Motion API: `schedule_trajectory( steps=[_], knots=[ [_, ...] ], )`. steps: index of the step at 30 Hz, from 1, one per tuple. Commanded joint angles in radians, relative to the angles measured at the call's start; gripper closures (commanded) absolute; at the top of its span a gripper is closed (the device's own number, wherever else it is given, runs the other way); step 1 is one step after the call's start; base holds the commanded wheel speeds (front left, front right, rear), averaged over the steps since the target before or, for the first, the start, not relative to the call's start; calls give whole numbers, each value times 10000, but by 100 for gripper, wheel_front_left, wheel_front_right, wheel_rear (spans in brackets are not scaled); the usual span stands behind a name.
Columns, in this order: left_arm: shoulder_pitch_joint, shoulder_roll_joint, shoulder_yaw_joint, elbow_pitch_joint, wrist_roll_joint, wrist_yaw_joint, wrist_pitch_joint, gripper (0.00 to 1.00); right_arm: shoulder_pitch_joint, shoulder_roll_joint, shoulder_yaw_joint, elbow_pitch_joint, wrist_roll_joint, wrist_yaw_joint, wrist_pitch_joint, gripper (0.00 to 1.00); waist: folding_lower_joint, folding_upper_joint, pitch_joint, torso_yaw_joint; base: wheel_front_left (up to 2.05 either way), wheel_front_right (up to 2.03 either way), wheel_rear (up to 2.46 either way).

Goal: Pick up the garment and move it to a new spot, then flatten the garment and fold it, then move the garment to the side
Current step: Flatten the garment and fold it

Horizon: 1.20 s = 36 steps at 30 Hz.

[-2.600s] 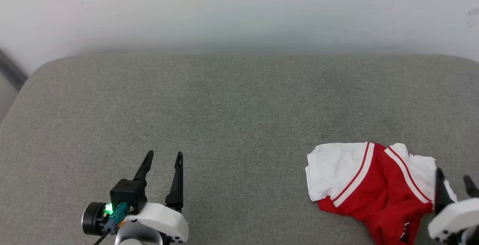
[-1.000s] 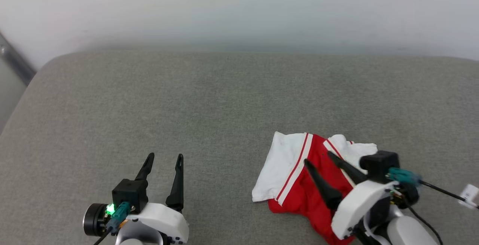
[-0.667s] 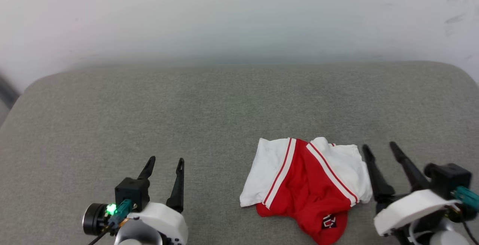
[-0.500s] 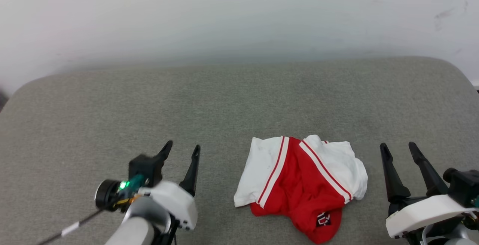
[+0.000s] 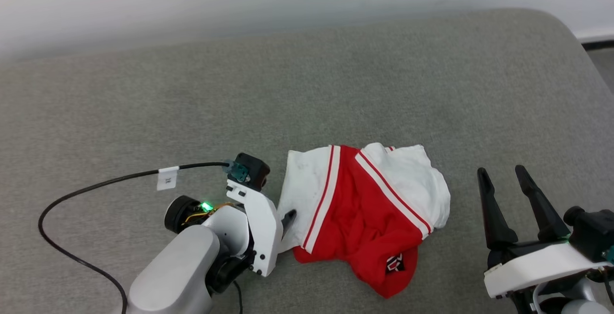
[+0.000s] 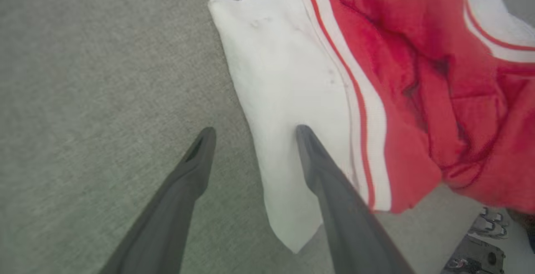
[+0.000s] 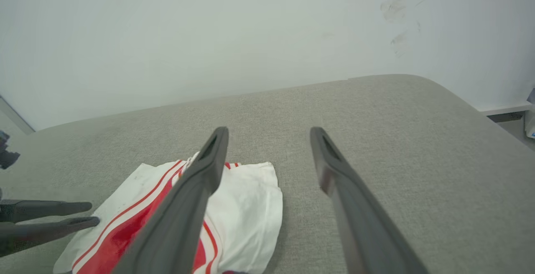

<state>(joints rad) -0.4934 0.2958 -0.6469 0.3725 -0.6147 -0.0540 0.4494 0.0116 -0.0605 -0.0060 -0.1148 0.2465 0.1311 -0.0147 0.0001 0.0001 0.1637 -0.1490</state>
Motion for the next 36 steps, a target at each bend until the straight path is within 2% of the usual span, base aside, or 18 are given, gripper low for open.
schedule_trajectory(
  steps=[1, 5, 6, 7, 8, 9, 16, 18, 22, 25, 26, 30, 33, 36],
  knots=[
    [-176, 42, -138, 235, -48, -70, 394, 0, -165, 65, 33, -19, 33, -7, -36, 0, -1, -1, 407, -301, 0, 0, 0],
    [-105, 35, -598, 977, -204, -186, 1579, 0, -281, 91, 63, 90, 86, -7, -100, 0, -1, -1, 544, -401, 0, 0, 0],
    [-11, 12, -697, 1146, -267, -203, 1865, 30, -305, 98, 71, 109, 112, -7, -109, 0, -1, -1, 551, -413, 0, 0, 0],
    [80, -29, -792, 1293, -361, -233, 2164, 53, -310, 105, 84, 144, 134, -7, -126, 0, -1, -1, 546, -421, 0, 0, 0],
    [137, -49, -879, 1360, -407, -265, 2341, 67, -306, 108, 85, 171, 171, -7, -137, 0, -1, -1, 530, -420, 0, 0, 0],
    [127, -58, -924, 1320, -357, -273, 2303, 100, -313, 112, 83, 194, 165, -7, -135, 0, -1, -1, 504, -406, 0, 0, 0],
    [-753, 254, -532, 238, 467, 206, 689, 100, -55, 111, -230, 239, 153, -7, -12, 0, -1, -1, 98, 131, 0, 0, 0],
    [-887, 540, -357, -501, 879, 592, 176, 100, 49, 105, -338, 180, 81, -7, 112, 0, -1, -1, -164, 437, 0, 0, 0],
    [-403, 1153, -69, -1651, 1118, 1172, -21, 100, 176, 105, -506, 39, -29, -7, 330, 0, -1, -1, -474, 813, 0, 0, 0],
    [346, 1618, 239, -2430, 966, 1686, 76, 100, 319, 105, -568, -34, -42, -7, 493, 0, -1, -1, -639, 998, 0, 0, 0],
    [346, 1618, 239, -2430, 966, 1686, 76, 100, 319, 105, -568, -34, -42, -7, 493, 0, -1, -1, -639, 998, 0, 0, 0],
    [1965, 1957, 794, -2863, 328, 2516, 29, 100, 422, 106, -622, -128, -18, -7, 577, 0, -1, -1, -719, 1119, 0, 0, 0],
    [3199, 1903, 1182, -2807, -253, 3047, -193, 100, 530, 106, -624, -201, 13, -7, 664, 0, -1, -1, -730, 1146, 0, 0, 0],
    [4130, 1653, 1411, -2598, -802, 3238, -486, 100, 545, 106, -624, -318, -35, -7, 738, 0, -1, -1, -730, 1173, 0, 0, 0]
  ],
)
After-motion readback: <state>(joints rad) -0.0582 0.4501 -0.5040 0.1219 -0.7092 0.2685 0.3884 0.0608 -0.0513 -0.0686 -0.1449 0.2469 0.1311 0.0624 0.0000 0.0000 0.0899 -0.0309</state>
